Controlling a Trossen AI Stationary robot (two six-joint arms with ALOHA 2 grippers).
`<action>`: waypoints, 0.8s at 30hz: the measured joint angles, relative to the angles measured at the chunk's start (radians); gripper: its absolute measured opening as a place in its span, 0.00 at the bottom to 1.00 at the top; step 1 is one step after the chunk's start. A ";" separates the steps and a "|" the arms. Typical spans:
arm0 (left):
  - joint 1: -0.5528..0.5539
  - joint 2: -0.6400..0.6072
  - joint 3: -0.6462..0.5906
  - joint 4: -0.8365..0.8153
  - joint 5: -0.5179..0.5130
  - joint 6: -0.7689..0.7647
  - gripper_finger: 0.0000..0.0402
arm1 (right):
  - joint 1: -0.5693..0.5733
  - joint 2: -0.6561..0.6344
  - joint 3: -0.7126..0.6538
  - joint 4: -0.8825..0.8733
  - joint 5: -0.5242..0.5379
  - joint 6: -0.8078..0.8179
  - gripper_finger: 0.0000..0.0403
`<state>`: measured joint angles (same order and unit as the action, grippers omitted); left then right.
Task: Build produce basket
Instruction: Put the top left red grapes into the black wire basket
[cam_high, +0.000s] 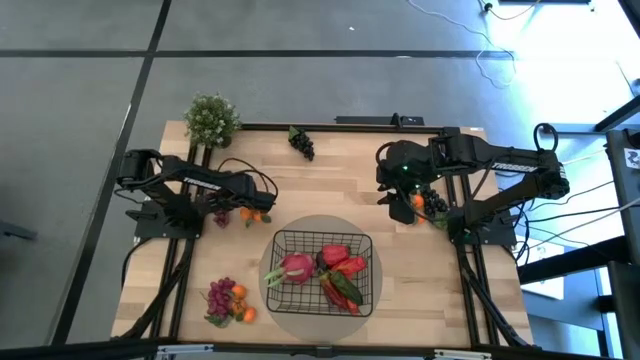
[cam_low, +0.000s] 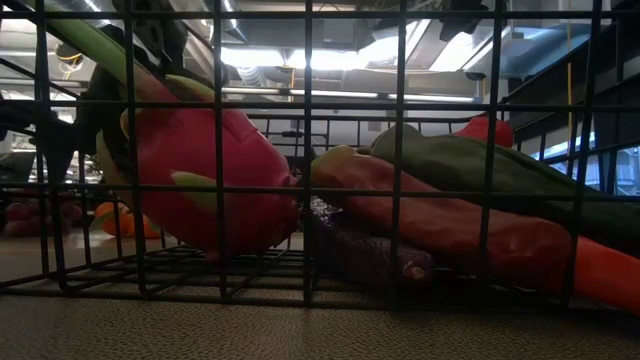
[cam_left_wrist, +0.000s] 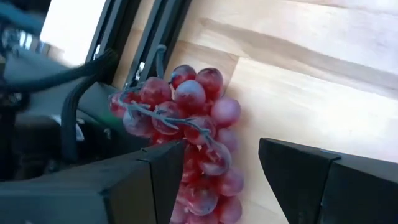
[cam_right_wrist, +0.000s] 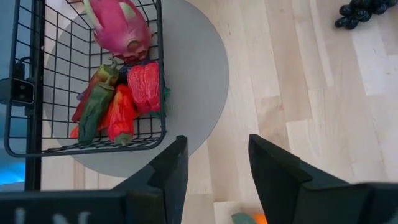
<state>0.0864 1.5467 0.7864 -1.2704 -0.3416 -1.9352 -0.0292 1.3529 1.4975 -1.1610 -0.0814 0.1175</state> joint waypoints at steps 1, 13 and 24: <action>-0.004 0.000 0.000 0.000 -0.001 0.019 0.49 | 0.000 0.000 0.000 0.000 0.000 -0.004 0.38; -0.049 0.000 -0.056 0.036 0.023 0.034 0.49 | 0.000 0.000 0.000 0.001 0.000 -0.024 0.38; -0.048 0.000 -0.060 0.033 0.010 0.061 0.49 | 0.000 0.000 0.000 0.001 0.000 -0.032 0.38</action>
<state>0.0380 1.5464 0.7269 -1.2370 -0.3321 -1.8747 -0.0288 1.3529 1.4975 -1.1599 -0.0814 0.0851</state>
